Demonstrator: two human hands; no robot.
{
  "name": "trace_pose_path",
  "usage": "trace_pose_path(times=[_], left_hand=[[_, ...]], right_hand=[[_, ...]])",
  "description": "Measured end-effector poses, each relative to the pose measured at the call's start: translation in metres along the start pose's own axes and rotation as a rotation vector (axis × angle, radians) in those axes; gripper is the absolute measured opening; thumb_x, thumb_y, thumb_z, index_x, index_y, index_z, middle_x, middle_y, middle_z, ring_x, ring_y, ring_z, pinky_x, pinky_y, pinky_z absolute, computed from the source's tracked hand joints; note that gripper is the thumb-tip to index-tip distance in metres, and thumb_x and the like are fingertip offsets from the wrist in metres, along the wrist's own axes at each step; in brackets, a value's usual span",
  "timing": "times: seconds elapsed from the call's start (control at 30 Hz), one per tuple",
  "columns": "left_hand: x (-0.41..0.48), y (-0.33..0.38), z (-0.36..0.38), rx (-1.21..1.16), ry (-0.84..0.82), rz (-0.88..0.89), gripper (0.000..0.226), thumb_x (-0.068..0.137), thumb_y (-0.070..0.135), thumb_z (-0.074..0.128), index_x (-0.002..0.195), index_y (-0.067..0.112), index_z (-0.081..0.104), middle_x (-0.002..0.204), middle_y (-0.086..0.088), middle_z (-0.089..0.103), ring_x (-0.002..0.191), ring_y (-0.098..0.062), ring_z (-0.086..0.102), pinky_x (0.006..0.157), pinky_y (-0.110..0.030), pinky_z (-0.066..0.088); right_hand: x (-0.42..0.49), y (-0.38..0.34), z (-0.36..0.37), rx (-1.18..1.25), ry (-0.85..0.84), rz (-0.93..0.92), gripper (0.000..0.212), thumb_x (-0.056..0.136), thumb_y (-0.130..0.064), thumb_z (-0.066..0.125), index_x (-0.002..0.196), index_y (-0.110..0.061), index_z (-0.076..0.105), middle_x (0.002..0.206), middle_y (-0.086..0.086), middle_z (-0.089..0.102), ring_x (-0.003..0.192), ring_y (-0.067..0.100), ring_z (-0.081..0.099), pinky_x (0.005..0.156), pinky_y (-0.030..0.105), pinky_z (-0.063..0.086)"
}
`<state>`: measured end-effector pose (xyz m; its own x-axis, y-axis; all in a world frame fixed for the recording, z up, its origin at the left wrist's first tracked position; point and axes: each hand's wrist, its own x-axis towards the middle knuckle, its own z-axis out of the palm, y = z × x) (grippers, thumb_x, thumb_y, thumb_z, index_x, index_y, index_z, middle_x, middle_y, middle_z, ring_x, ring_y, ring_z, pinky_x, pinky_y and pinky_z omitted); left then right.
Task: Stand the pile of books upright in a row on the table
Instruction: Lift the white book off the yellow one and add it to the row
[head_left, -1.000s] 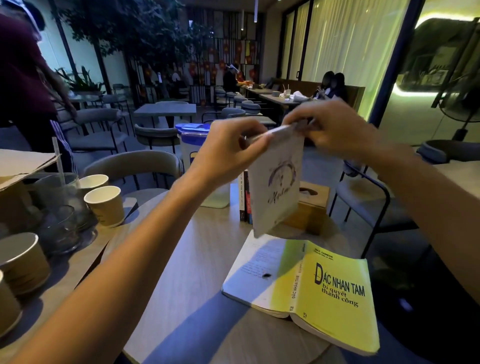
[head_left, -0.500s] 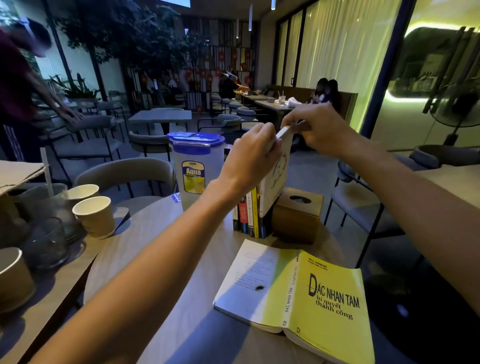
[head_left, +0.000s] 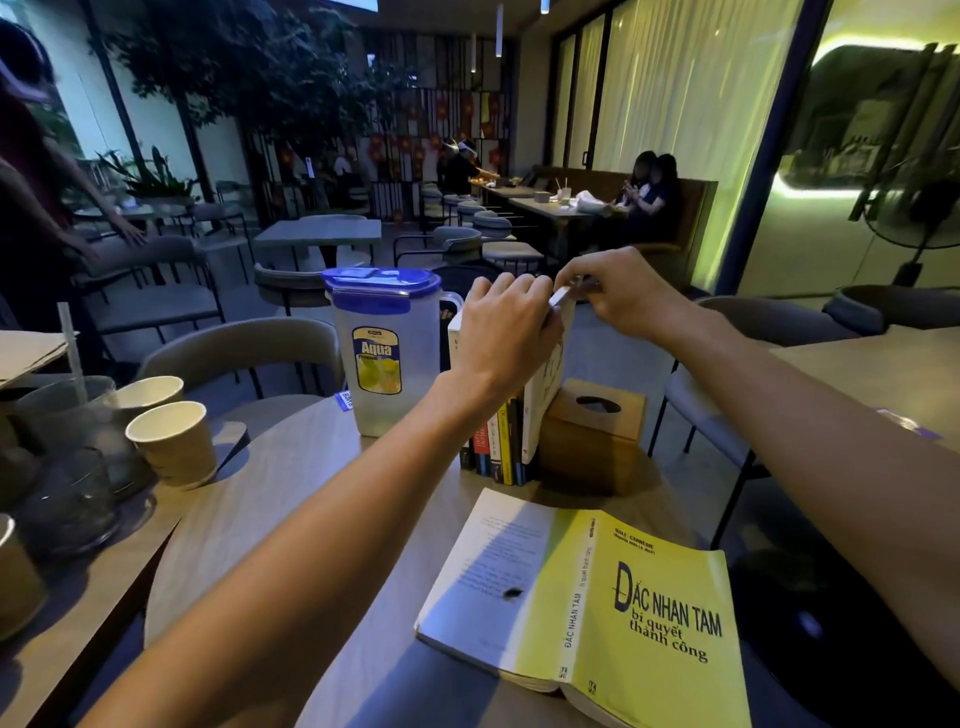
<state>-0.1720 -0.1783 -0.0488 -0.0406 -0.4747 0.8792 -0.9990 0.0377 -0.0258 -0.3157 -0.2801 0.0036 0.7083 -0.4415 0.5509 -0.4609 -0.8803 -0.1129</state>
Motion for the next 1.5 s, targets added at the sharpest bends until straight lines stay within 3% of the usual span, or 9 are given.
trace_pose_path(times=[0.43,0.6,0.77,0.87,0.97,1.03,1.1,1.23,1.5], left_hand=[[-0.013,-0.01,0.027,0.116,-0.083,-0.018,0.021,0.091,0.033,0.059,0.088,0.013,0.067,0.084,-0.005,0.068,0.082,-0.026,0.062,0.079,-0.04,0.043],[-0.018,-0.018,0.028,0.076,-0.123,-0.005,0.026,0.09,0.035,0.062,0.097,0.011,0.069,0.094,-0.007,0.063,0.089,-0.026,0.06,0.079,-0.04,0.046],[-0.022,-0.028,0.013,-0.059,-0.276,0.034,0.051,0.09,0.051,0.063,0.129,0.019,0.061,0.11,-0.005,0.058,0.108,-0.024,0.053,0.094,-0.041,0.044],[-0.025,-0.038,0.004,-0.072,-0.386,0.054,0.061,0.084,0.054,0.068,0.136,0.023,0.057,0.124,-0.005,0.055,0.121,-0.025,0.048,0.101,-0.043,0.039],[-0.026,-0.048,-0.005,-0.065,-0.461,0.042,0.064,0.083,0.048,0.072,0.14,0.026,0.054,0.135,-0.002,0.052,0.13,-0.025,0.042,0.106,-0.043,0.036],[-0.027,-0.054,-0.01,-0.062,-0.476,0.043,0.066,0.082,0.047,0.074,0.141,0.026,0.053,0.138,-0.001,0.05,0.132,-0.024,0.038,0.108,-0.042,0.034],[-0.03,-0.058,-0.013,-0.043,-0.458,0.051,0.067,0.08,0.048,0.075,0.14,0.028,0.053,0.14,-0.001,0.048,0.136,-0.025,0.034,0.11,-0.042,0.031],[-0.034,-0.058,-0.01,-0.01,-0.483,0.06,0.075,0.08,0.054,0.073,0.146,0.032,0.045,0.146,-0.002,0.044,0.141,-0.028,0.029,0.113,-0.047,0.025],[-0.038,-0.056,-0.004,-0.002,-0.469,0.076,0.073,0.084,0.051,0.07,0.148,0.036,0.039,0.146,-0.001,0.047,0.141,-0.029,0.031,0.11,-0.046,0.022]], right_hand=[[0.005,0.01,0.032,0.025,-0.108,0.086,0.041,0.085,0.018,0.061,0.113,-0.01,0.071,0.11,0.01,0.069,0.102,0.017,0.063,0.083,0.024,0.047],[0.001,0.013,0.041,0.048,-0.111,0.097,0.032,0.09,0.01,0.061,0.112,-0.011,0.071,0.107,0.01,0.069,0.1,0.021,0.065,0.085,0.03,0.053],[0.003,0.017,0.046,0.096,-0.134,0.15,0.027,0.094,0.0,0.06,0.112,-0.018,0.068,0.114,0.008,0.067,0.104,0.022,0.065,0.089,0.041,0.057],[0.0,0.018,0.054,0.186,-0.162,0.198,0.031,0.094,-0.005,0.059,0.115,-0.027,0.062,0.118,0.005,0.064,0.097,0.021,0.066,0.083,0.046,0.059],[-0.005,0.018,0.063,0.312,-0.112,0.268,0.043,0.094,-0.007,0.061,0.132,-0.026,0.053,0.135,0.005,0.058,0.09,0.009,0.062,0.081,0.037,0.053],[-0.008,0.018,0.068,0.362,-0.098,0.367,0.058,0.094,-0.005,0.061,0.147,-0.02,0.04,0.143,0.008,0.052,0.106,0.017,0.063,0.089,0.037,0.05],[-0.011,0.021,0.076,0.394,-0.123,0.459,0.065,0.094,-0.004,0.059,0.151,-0.022,0.034,0.135,0.008,0.057,0.117,0.026,0.061,0.092,0.04,0.054],[-0.016,0.02,0.091,0.457,-0.174,0.529,0.065,0.093,-0.004,0.061,0.15,-0.021,0.035,0.119,0.008,0.065,0.107,0.025,0.067,0.09,0.046,0.059],[-0.011,0.018,0.097,0.466,-0.178,0.541,0.052,0.091,-0.004,0.064,0.138,-0.017,0.046,0.111,0.01,0.066,0.095,0.022,0.071,0.08,0.041,0.064]])
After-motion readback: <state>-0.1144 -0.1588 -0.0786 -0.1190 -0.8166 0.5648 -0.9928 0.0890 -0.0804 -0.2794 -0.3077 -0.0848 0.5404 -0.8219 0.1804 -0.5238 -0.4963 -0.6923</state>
